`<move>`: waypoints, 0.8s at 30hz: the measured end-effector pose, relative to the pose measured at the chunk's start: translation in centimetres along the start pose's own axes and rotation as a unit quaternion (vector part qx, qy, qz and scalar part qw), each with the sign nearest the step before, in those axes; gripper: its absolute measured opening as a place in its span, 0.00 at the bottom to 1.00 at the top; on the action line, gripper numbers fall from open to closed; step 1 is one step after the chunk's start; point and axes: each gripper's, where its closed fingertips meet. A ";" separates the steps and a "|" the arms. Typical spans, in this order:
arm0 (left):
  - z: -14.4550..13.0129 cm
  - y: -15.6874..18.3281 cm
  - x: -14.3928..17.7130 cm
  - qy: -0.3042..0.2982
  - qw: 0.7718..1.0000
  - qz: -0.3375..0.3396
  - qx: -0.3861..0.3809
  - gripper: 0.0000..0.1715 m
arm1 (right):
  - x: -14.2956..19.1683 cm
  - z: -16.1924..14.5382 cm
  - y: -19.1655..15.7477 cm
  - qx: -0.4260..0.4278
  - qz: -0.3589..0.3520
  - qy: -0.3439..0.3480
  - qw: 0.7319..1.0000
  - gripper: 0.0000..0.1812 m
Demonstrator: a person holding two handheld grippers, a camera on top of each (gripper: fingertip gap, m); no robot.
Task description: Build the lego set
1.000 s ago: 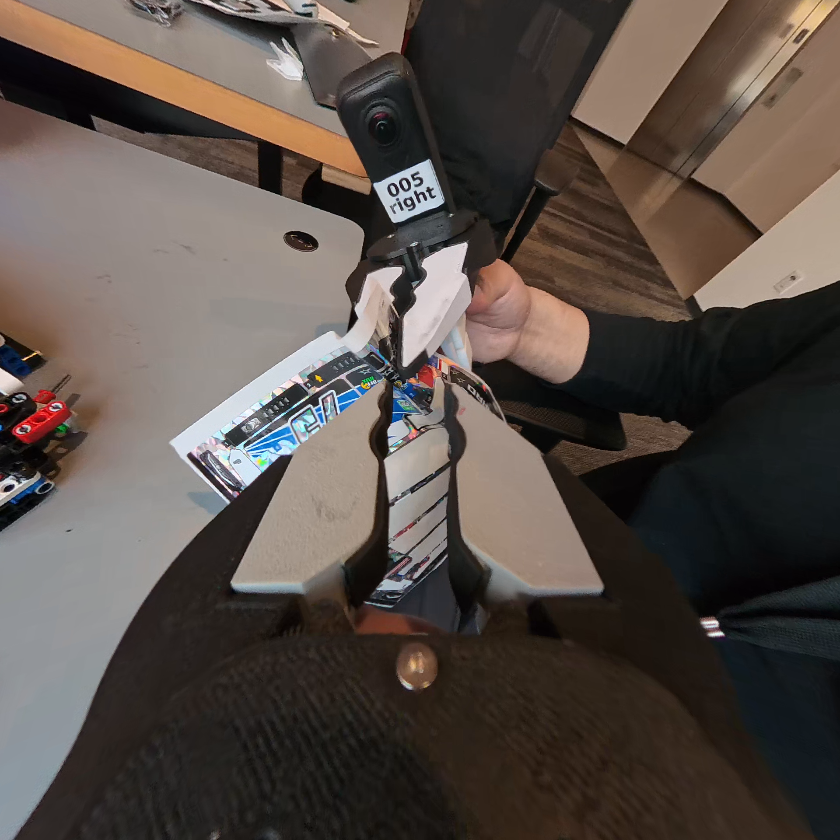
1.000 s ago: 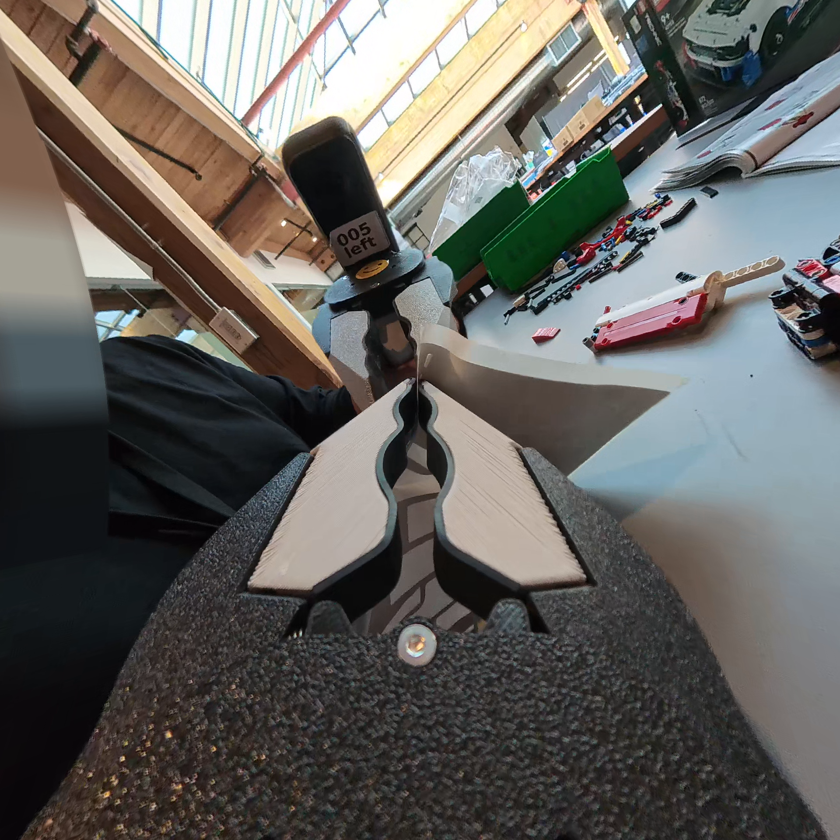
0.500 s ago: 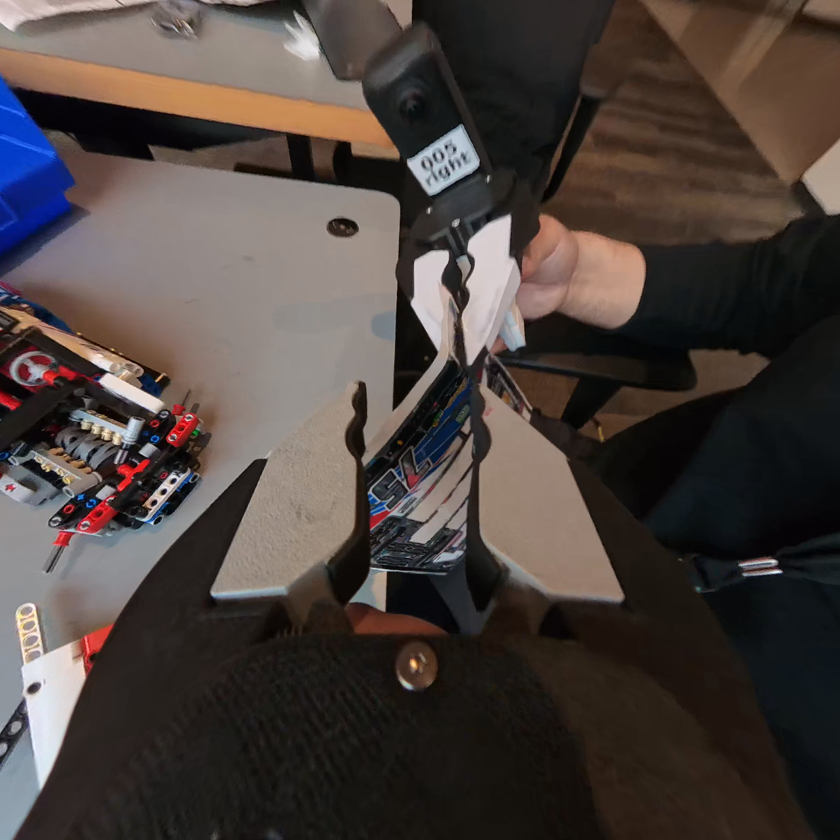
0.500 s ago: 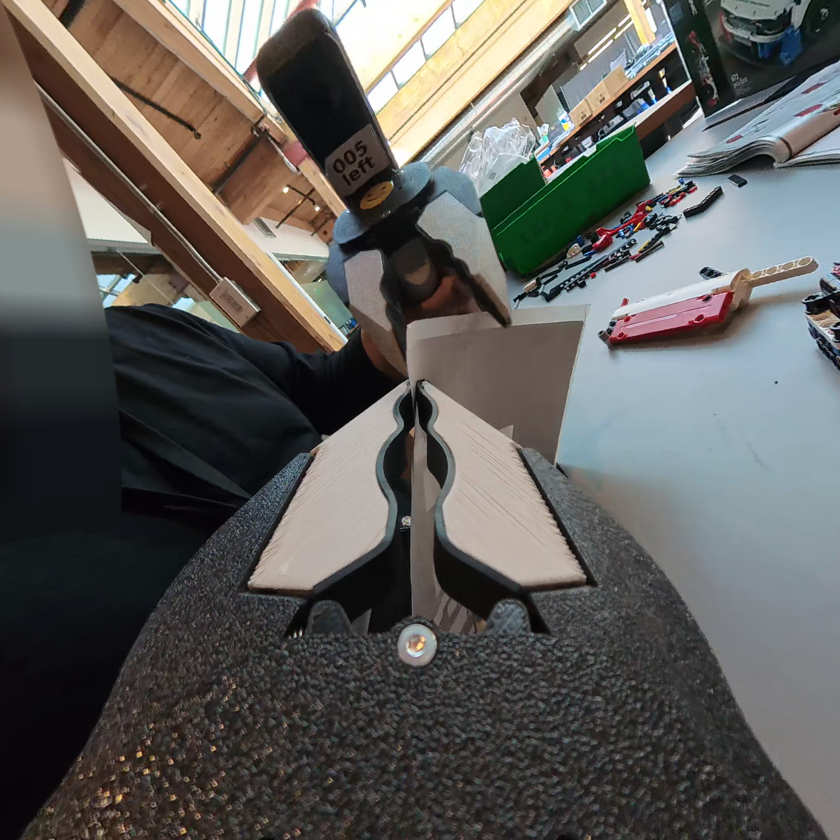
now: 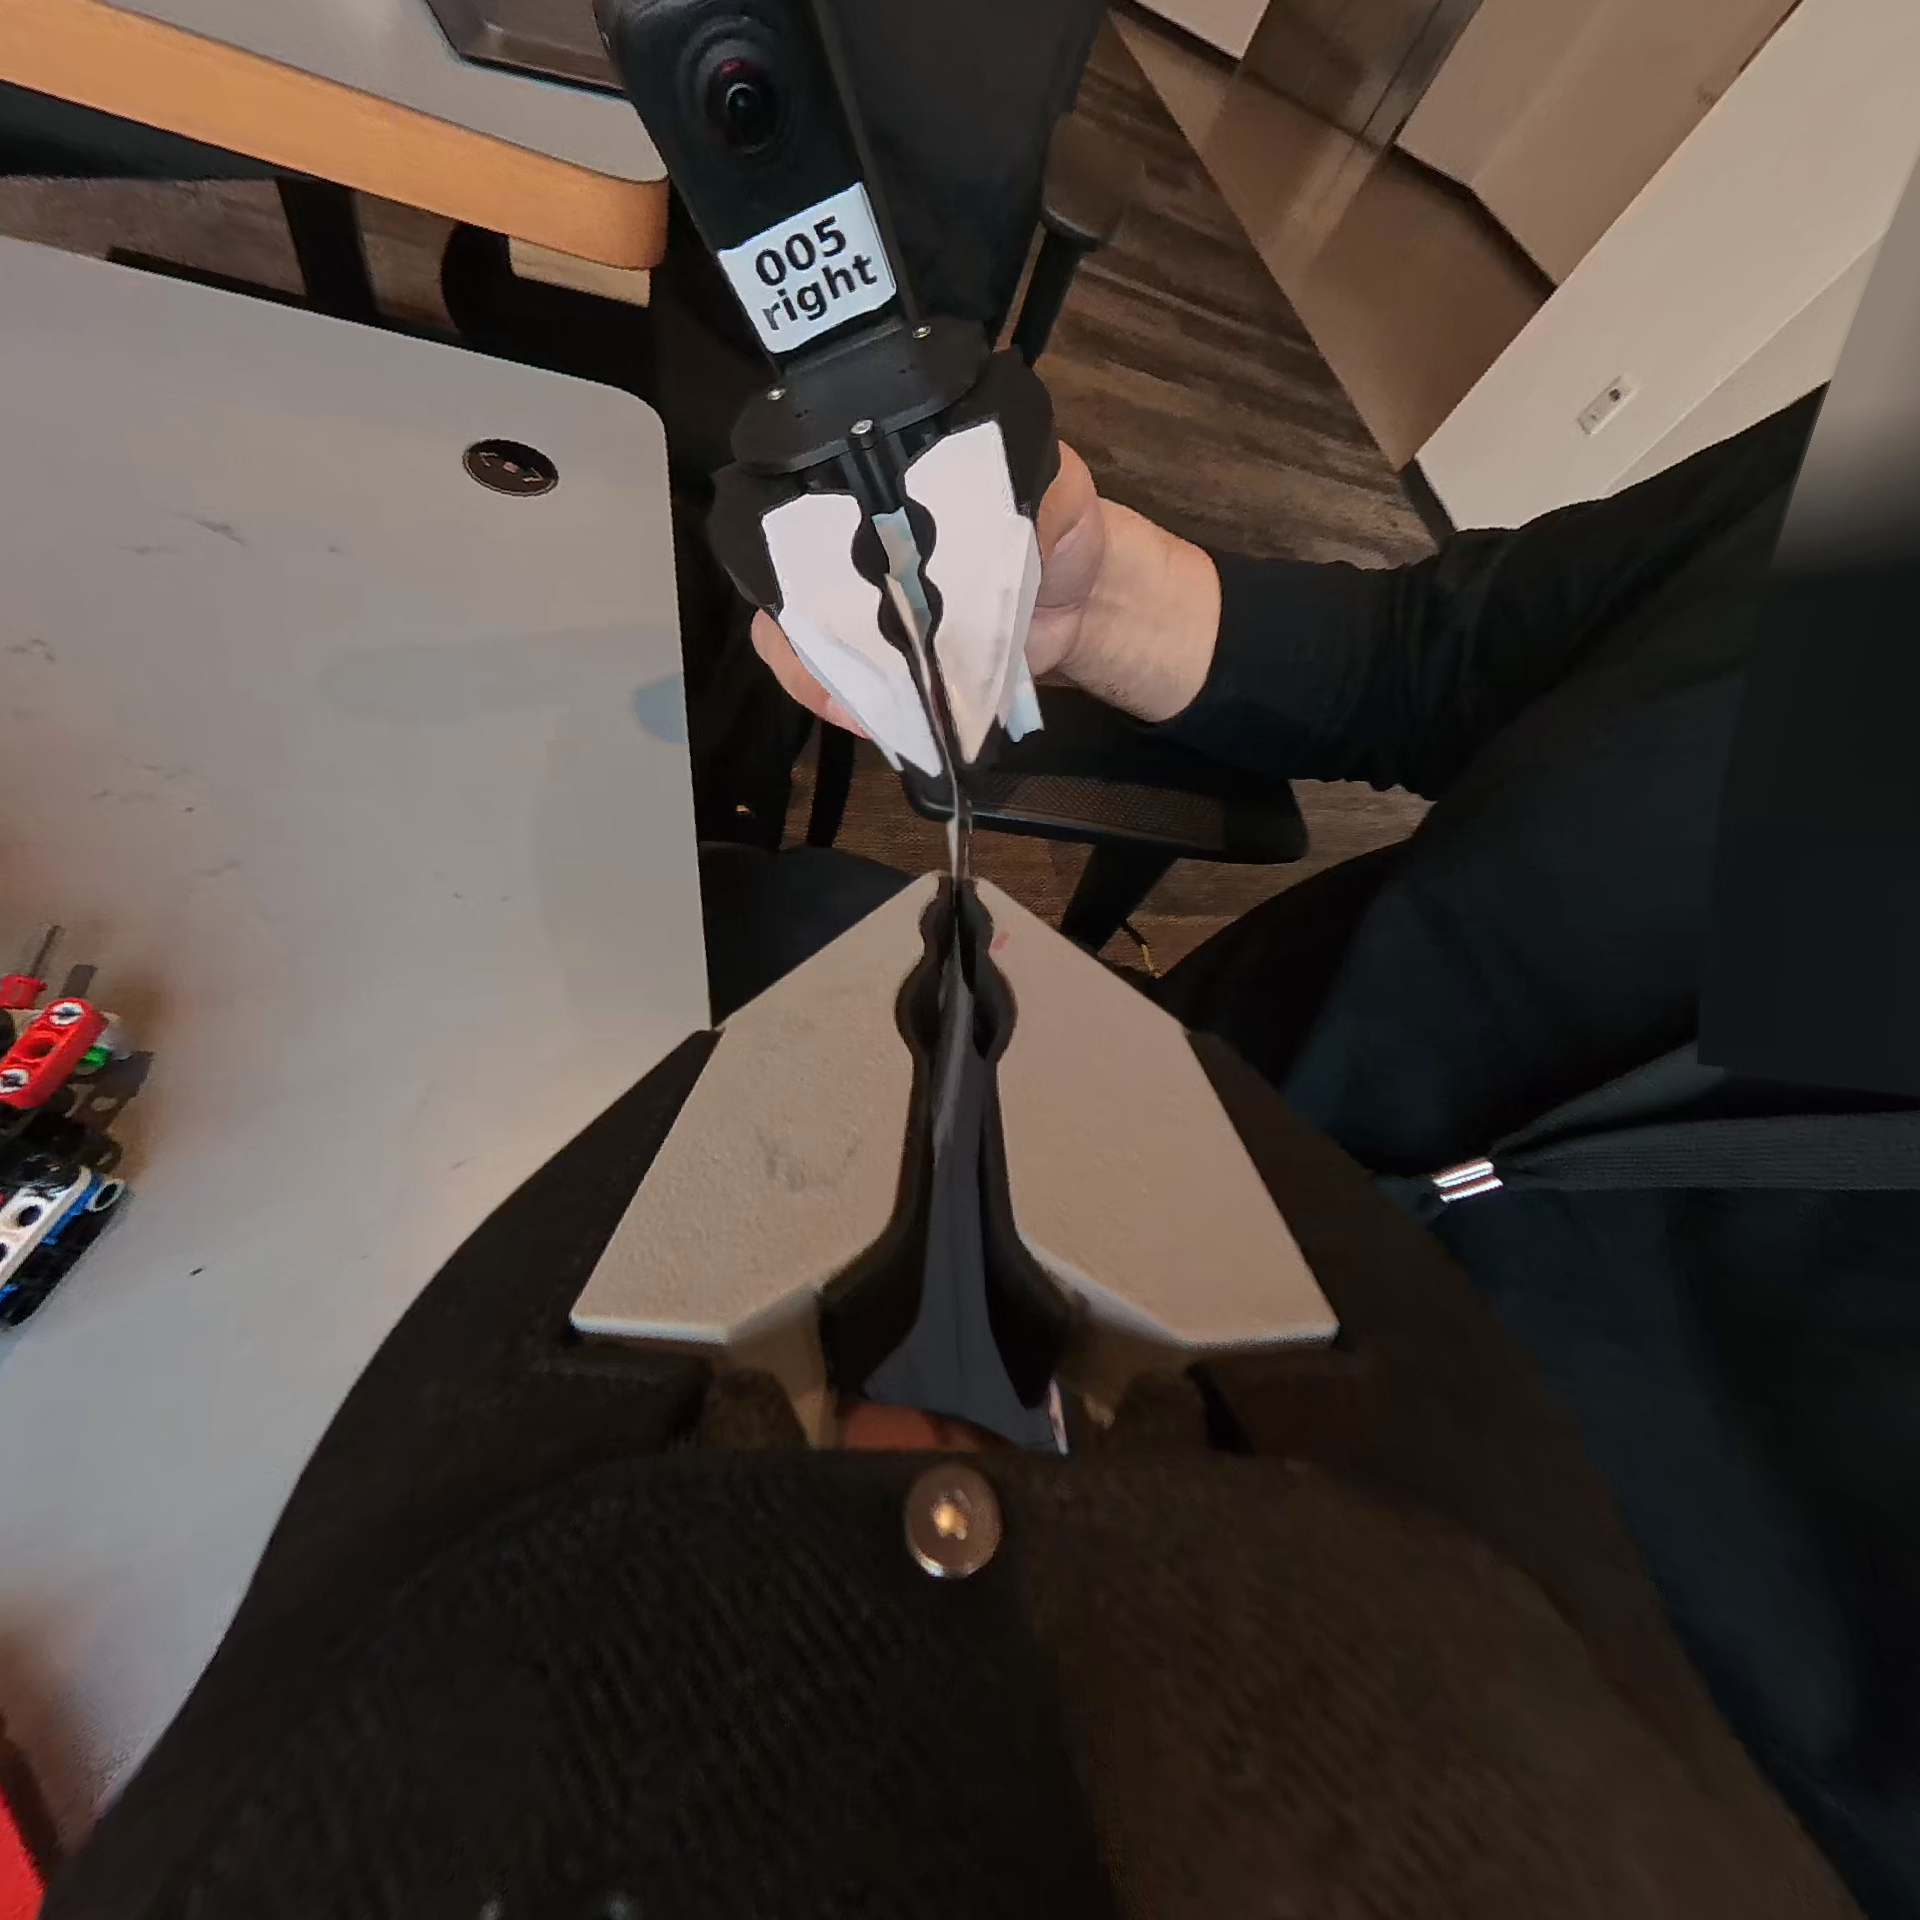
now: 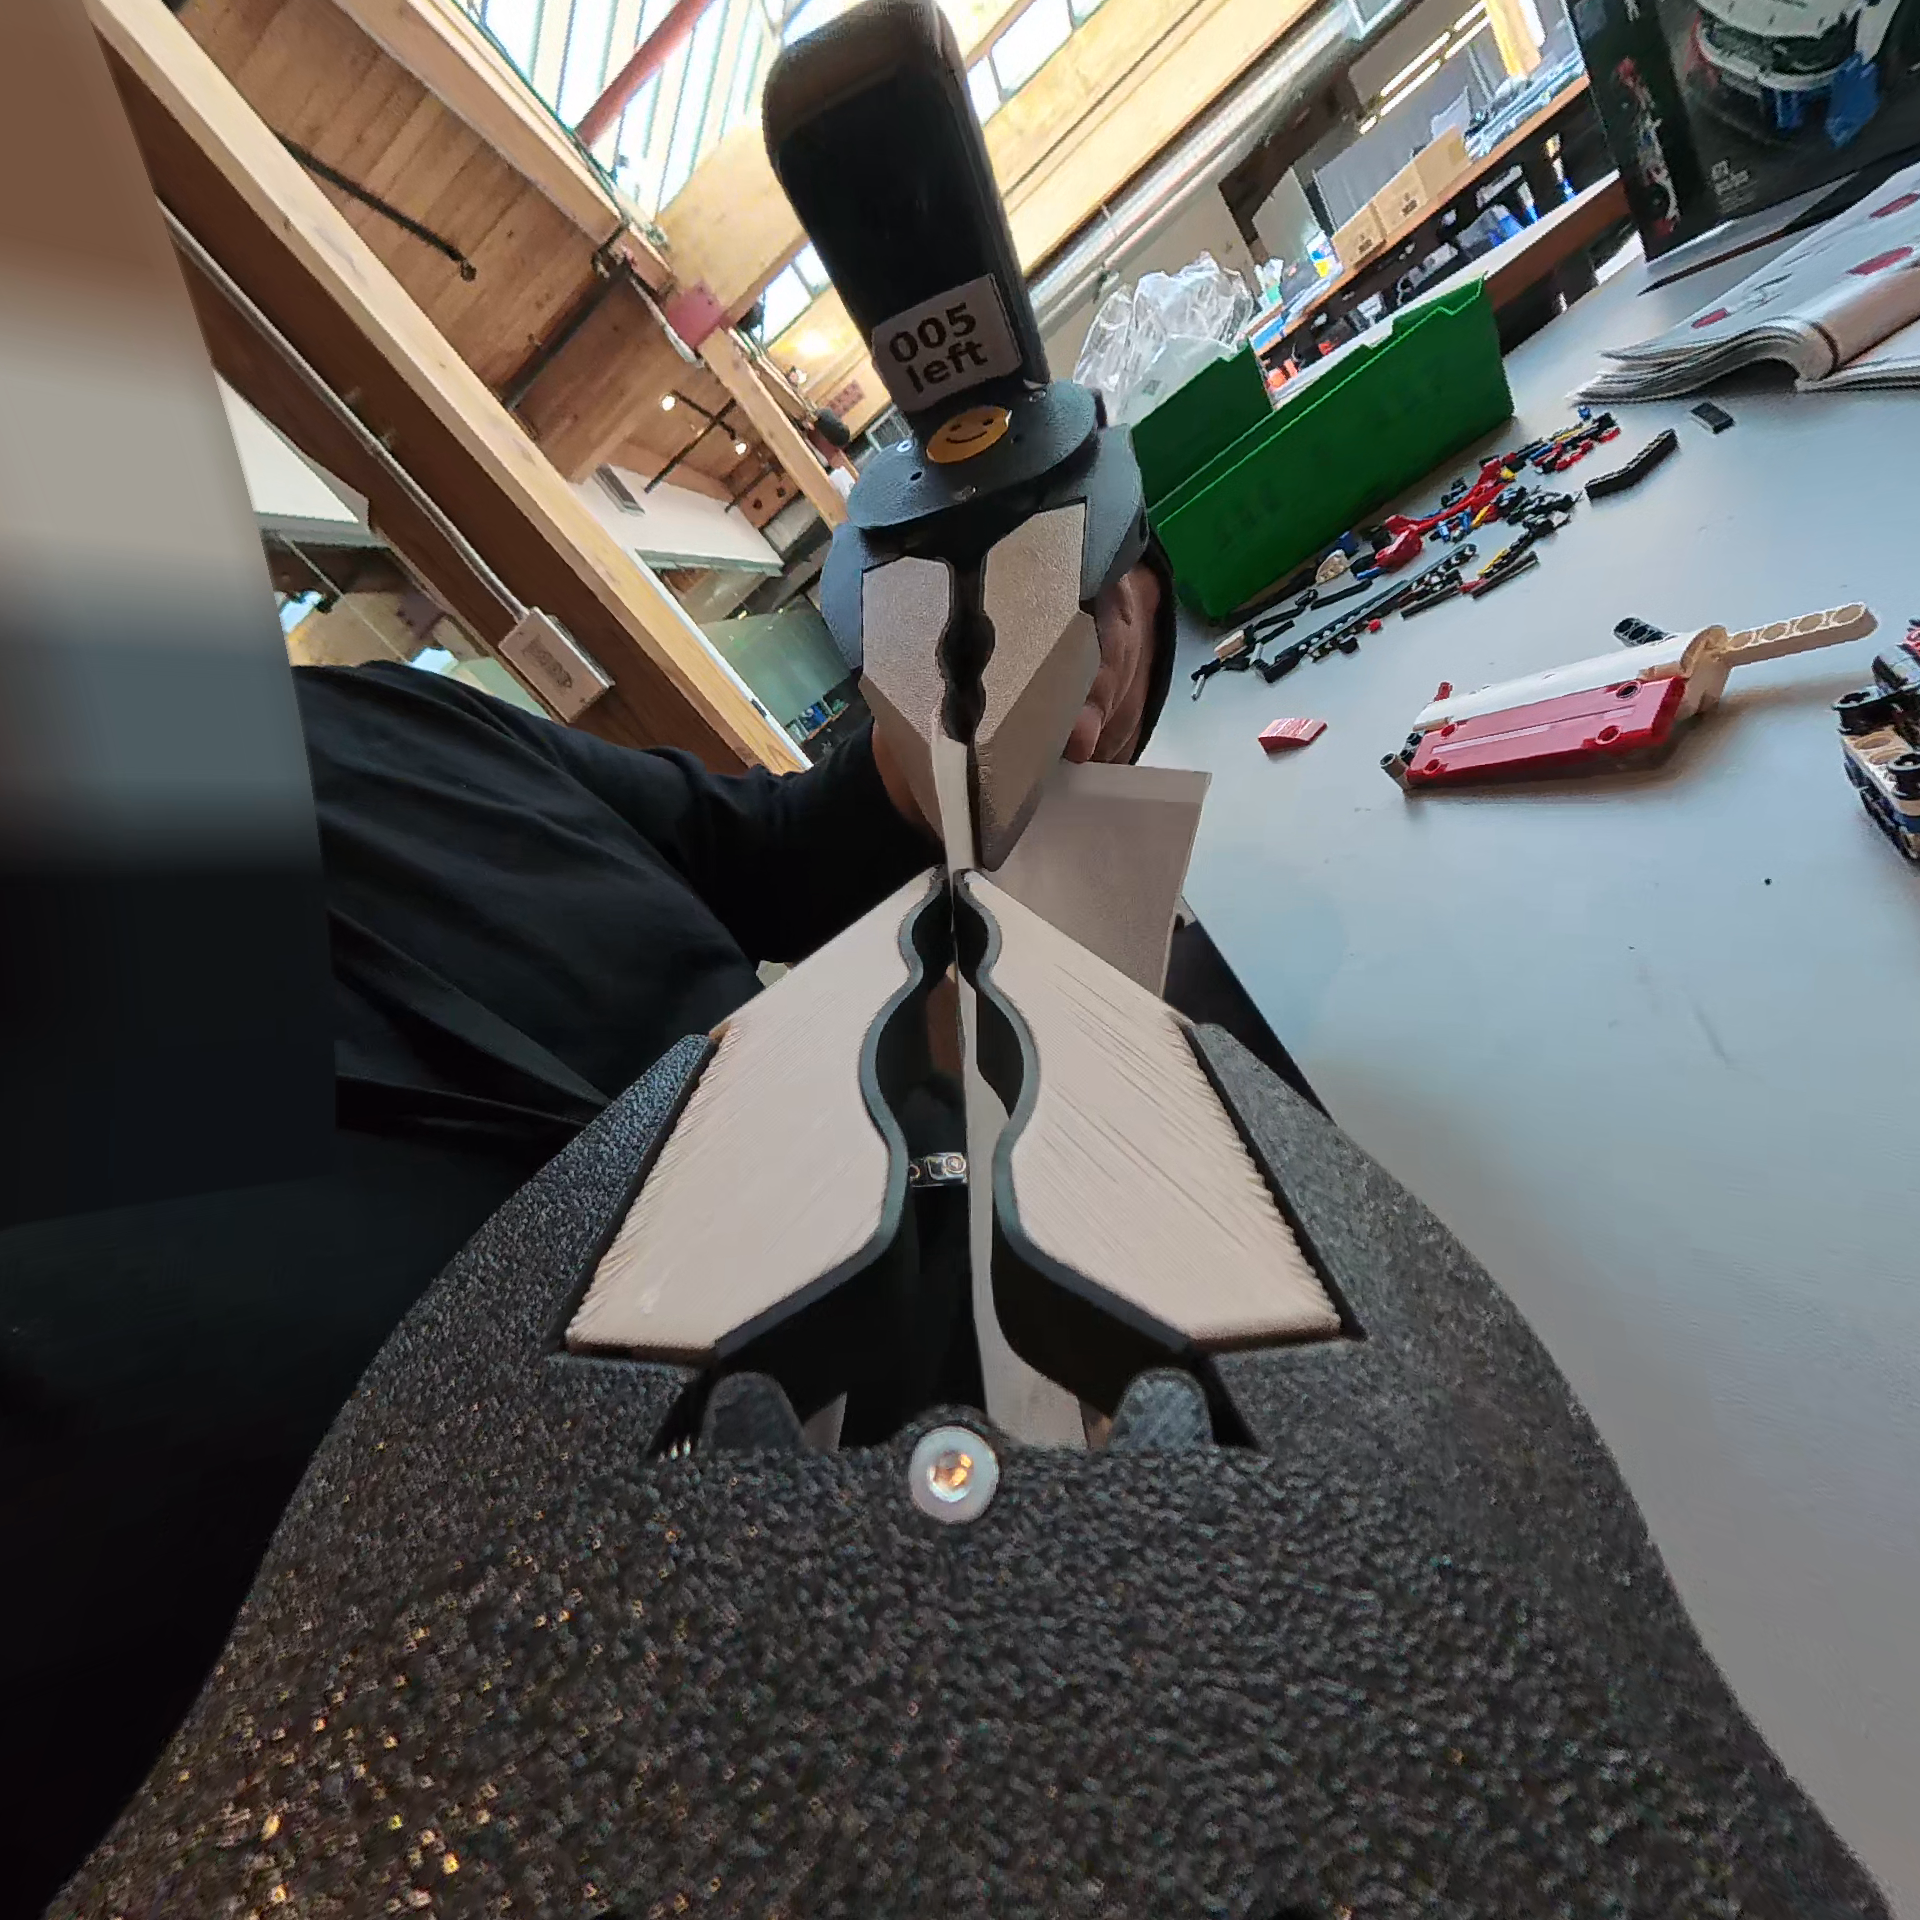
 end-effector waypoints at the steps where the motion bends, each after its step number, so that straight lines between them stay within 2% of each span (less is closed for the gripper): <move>1: 0.0 0.0 0.0 -0.001 1.000 -0.006 0.006 0.00 | 0.0 -0.1 0.1 0.000 -0.003 -0.002 1.000 0.00; 4: 0.4 0.0 0.0 0.015 0.999 -0.017 0.028 0.00 | 0.1 -0.3 0.5 0.004 -0.014 -0.007 1.000 0.00; 11: 0.6 -0.3 0.1 0.039 0.998 -0.010 0.040 0.00 | -1.1 -0.4 -0.4 -0.034 0.047 0.019 0.998 0.00; 16: 1.8 -1.8 2.3 0.076 0.995 0.048 0.046 0.13 | -0.1 0.4 0.2 -0.037 0.030 0.048 0.998 0.00; 20: 1.0 -1.9 2.2 0.043 0.993 0.110 -0.011 0.19 | -0.1 1.1 -0.4 -0.042 0.053 0.068 0.995 0.00; 22: 0.8 -1.4 1.4 0.029 0.992 0.115 -0.034 0.21 | -0.6 0.9 -0.6 -0.047 0.063 0.064 0.995 0.00; 24: 0.7 -1.1 0.7 0.020 0.993 0.105 -0.040 0.18 | -1.1 0.7 -0.9 -0.049 0.072 0.059 0.994 0.00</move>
Point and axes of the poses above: each gripper's, where its closed fingertips meet, x back along the fingers, z out of its top, y = z × x across the jaws, and after that the axes turned 15 degrees about z, right-handed
